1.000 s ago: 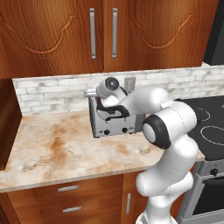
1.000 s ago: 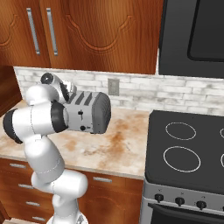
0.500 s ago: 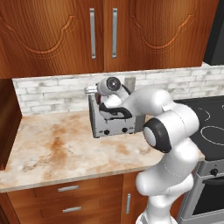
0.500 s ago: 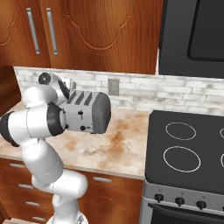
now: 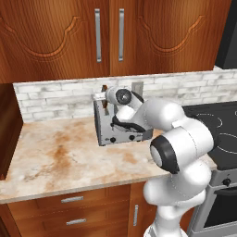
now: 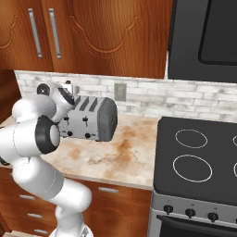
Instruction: Start the toaster. Once the lever pops up, take the bread to the plate on the dining counter.
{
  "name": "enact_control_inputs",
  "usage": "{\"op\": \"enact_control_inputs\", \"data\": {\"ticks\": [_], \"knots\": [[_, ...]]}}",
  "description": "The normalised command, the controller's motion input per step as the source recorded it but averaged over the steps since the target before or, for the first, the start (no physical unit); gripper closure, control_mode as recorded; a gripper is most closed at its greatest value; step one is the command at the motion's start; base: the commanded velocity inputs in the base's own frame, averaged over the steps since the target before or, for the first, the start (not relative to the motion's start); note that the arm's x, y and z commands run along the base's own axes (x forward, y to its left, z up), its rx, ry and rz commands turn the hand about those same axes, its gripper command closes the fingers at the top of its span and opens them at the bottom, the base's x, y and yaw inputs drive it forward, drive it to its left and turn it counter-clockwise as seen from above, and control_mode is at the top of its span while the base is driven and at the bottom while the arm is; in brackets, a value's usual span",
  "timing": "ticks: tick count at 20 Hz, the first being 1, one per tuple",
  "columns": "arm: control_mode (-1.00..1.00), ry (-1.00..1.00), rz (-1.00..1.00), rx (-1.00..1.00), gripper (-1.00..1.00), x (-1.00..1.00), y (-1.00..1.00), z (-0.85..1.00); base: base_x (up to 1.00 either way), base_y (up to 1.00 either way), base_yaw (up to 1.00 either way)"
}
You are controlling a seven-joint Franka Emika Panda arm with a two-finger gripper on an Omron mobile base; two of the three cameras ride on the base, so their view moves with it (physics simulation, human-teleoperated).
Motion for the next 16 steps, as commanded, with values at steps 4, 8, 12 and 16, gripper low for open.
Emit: {"op": "enact_control_inputs", "data": {"ticks": [4, 8, 12, 16], "knots": [[-1.0, -0.07, 0.0, -0.01, 1.0, -0.25, 0.03, 0.31, 0.0, 0.0, 0.0], [-1.0, -0.01, 0.0, 0.0, 1.0, -0.38, 0.01, 0.43, 0.0, 0.0, 0.0], [-1.0, 0.04, 0.0, -0.01, 1.0, -0.46, 0.02, 0.51, 0.0, 0.0, 0.0], [-1.0, 0.08, 0.0, 0.0, 1.0, -0.49, 0.0, 0.67, 0.0, 0.0, 0.0]]}}
